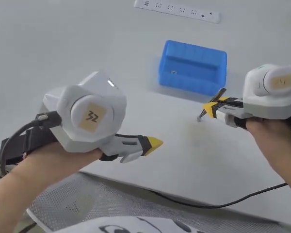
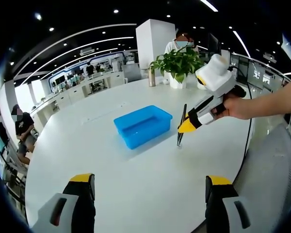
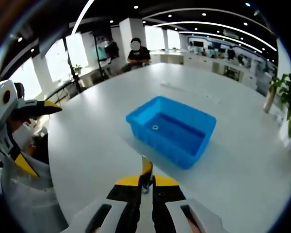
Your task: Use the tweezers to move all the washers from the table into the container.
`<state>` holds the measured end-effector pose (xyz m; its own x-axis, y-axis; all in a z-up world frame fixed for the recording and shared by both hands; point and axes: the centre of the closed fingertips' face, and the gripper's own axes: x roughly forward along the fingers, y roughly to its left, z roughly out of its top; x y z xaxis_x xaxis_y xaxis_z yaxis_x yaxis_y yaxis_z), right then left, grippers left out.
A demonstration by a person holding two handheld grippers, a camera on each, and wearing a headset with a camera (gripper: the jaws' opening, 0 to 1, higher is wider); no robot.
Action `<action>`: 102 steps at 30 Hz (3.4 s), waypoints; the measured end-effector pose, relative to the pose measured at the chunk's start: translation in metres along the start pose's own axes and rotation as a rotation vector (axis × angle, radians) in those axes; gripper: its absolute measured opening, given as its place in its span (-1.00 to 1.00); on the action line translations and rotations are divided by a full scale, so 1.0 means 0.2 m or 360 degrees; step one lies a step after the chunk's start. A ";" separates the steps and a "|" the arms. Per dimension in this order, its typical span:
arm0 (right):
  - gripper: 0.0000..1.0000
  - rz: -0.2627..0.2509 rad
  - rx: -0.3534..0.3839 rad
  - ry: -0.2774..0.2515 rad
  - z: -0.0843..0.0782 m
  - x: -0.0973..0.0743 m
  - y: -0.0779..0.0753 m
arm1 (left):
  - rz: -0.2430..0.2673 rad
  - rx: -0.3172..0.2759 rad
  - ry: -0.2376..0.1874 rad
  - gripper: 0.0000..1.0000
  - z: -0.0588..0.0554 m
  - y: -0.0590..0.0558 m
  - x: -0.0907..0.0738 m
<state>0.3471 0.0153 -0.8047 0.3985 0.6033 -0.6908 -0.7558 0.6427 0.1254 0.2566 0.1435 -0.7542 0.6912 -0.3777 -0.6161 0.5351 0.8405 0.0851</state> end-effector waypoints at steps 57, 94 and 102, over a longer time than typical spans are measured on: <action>-0.92 -0.0188 0.0011 -0.0144 0.33 0.12 -0.31 | 0.0011 0.0016 -0.0004 0.92 0.02 0.01 -0.02; -0.91 -0.0232 -0.0033 -0.0173 0.34 0.06 -0.26 | -0.0109 0.0117 -0.0228 0.50 0.39 -0.01 -0.12; -0.91 -0.0222 -0.0099 -0.0315 0.43 -0.16 -0.08 | -0.0217 0.0186 -0.0295 0.07 0.52 -0.09 -0.14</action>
<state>0.3912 0.0250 -0.7238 0.5905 0.5956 -0.5445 -0.7146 0.6995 -0.0099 0.2790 0.0986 -0.6573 0.6802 -0.5582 -0.4751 0.6745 0.7304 0.1075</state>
